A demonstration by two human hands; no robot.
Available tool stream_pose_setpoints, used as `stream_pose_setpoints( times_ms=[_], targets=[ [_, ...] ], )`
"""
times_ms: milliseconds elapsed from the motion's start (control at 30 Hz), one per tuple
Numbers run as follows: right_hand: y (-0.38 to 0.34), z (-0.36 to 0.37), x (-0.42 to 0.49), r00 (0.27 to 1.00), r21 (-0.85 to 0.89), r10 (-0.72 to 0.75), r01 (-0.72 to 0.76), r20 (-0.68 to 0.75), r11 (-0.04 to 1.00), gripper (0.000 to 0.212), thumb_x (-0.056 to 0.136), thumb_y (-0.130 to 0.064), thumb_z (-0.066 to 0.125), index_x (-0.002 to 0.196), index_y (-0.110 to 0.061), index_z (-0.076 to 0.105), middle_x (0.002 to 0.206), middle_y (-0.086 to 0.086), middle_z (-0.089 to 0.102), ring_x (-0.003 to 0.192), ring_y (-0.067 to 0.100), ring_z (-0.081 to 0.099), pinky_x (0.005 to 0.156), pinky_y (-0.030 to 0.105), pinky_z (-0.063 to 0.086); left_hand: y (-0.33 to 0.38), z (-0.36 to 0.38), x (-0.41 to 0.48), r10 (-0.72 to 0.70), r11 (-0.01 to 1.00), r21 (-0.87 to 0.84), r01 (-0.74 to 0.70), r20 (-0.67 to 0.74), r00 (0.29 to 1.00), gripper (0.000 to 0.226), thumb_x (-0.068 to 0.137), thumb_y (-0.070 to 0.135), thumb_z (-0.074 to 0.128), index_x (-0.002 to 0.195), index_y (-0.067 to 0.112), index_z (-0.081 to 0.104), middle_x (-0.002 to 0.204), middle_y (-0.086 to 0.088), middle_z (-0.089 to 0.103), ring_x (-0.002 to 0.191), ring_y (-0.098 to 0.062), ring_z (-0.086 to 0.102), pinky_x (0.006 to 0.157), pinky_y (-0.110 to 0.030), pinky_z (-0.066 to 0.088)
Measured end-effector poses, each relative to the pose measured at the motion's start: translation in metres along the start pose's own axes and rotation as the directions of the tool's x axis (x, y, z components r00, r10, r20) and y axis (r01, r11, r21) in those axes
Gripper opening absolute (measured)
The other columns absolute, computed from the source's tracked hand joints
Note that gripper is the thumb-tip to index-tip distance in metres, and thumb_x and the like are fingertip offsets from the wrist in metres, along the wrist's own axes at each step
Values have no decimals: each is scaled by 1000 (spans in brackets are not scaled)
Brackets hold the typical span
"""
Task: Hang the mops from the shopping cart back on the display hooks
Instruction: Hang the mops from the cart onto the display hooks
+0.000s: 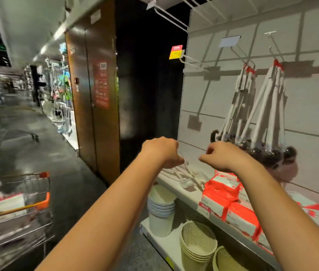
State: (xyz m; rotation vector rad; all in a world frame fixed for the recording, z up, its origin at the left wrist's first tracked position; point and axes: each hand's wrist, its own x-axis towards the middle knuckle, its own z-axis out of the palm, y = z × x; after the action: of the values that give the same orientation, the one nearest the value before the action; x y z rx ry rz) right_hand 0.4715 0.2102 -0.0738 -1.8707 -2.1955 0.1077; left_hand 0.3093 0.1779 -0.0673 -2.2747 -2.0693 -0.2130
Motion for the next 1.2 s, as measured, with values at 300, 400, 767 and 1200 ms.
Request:
stream_pose_setpoints(
  times_ms=[300,400,767,1200],
  targets=[
    [-158,58,21,982,78,-166,160,87,984,36,89,-50,52,109,-21,61,111,3,63,94,21,56,76,33,46,-159,6,-38,-160,987,-21,161,56,986,49,94,49,48,135,22,47,129,-2,57,112,-24,56,86,-36,45],
    [-215,81,25,966,128,-233,218,115,968,36,90,-49,52,112,-21,60,110,4,63,93,21,56,76,33,47,-214,8,-54,-223,975,14,222,67,973,50,94,50,47,136,23,45,131,-2,56,114,-25,56,84,-36,45],
    [-381,152,40,890,214,-381,333,249,918,36,89,-53,51,112,-26,59,113,-1,61,103,22,57,90,40,49,-374,19,-103,-492,870,94,484,96,865,46,93,49,46,133,26,49,129,-4,56,116,-28,55,86,-37,43],
    [-476,199,144,697,272,-654,594,295,757,39,92,-51,49,118,-23,58,123,3,60,111,26,56,84,35,45,-471,40,-67,-785,620,89,780,60,617,49,91,49,49,134,24,48,133,-5,54,119,-27,53,90,-38,43]
  ],
)
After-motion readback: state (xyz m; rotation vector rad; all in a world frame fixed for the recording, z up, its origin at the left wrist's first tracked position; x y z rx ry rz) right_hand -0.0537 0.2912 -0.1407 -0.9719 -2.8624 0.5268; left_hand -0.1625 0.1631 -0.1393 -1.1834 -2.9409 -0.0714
